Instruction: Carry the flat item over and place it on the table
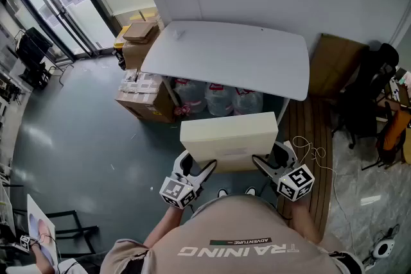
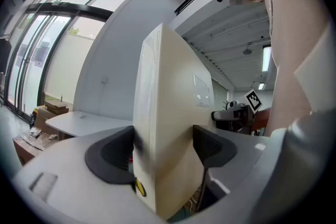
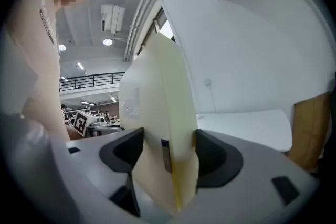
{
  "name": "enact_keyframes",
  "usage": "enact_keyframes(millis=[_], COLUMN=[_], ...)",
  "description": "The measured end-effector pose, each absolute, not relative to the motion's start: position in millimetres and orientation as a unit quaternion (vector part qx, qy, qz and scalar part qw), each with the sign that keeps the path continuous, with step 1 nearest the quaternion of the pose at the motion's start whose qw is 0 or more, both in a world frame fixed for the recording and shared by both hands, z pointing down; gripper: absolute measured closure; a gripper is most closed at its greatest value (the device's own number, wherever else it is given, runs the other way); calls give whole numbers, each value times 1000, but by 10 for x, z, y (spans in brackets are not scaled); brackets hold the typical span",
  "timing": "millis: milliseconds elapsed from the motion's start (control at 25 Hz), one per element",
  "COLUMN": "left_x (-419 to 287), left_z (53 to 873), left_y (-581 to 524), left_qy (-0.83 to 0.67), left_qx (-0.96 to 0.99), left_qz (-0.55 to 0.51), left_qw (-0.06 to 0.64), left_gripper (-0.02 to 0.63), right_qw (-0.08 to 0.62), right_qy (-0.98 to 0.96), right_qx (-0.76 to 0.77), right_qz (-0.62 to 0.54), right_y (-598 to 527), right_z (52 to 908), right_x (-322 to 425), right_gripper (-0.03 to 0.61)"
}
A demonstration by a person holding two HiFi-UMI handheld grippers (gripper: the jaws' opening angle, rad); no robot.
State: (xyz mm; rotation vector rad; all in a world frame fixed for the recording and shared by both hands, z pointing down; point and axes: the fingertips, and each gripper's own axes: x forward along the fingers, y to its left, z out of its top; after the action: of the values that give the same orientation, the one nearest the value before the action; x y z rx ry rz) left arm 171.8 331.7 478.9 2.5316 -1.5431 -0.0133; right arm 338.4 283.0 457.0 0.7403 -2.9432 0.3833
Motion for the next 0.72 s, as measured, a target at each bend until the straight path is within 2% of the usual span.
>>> enact_keyframes(millis=[720], left_x=[1691], left_z=[4781], left_y=[3341], left_qy=[-521], left_qx=[850], left_qz=[-1], left_qw=[79], left_gripper=[278], right_qw=[47], right_qy=[-962], right_qx=[239], right_qz=[121], right_y=[2863], right_z=[4594], right_x=[3351], right_gripper=[293])
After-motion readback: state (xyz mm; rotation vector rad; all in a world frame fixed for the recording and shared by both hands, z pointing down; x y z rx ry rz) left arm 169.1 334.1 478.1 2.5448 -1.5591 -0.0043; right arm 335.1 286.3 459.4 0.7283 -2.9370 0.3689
